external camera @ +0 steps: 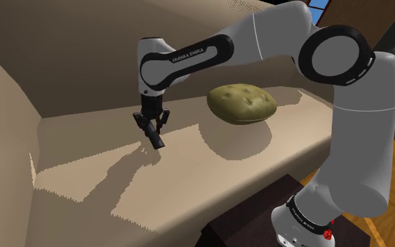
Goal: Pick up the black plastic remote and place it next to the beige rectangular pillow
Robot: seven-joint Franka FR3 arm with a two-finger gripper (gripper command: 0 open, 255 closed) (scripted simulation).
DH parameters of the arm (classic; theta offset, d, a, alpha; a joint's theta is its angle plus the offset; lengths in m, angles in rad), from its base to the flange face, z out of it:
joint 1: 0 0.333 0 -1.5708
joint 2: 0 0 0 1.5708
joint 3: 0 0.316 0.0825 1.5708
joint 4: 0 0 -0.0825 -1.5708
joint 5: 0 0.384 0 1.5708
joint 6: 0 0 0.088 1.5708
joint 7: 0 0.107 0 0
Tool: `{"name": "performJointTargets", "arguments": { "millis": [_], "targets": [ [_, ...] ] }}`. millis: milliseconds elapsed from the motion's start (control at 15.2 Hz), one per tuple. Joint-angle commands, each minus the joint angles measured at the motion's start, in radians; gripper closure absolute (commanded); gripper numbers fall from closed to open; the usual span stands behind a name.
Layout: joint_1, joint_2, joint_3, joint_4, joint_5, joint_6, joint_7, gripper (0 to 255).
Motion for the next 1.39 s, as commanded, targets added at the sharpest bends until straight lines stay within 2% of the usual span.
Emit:
{"name": "performJointTargets", "arguments": {
  "millis": [0,1320],
  "targets": [
    [-0.002,-0.017,0.002,0.002,0.003,-0.019,0.0,255],
    [-0.009,-0.114,0.014,0.134,0.023,-0.245,0.007,255]
  ]
}}
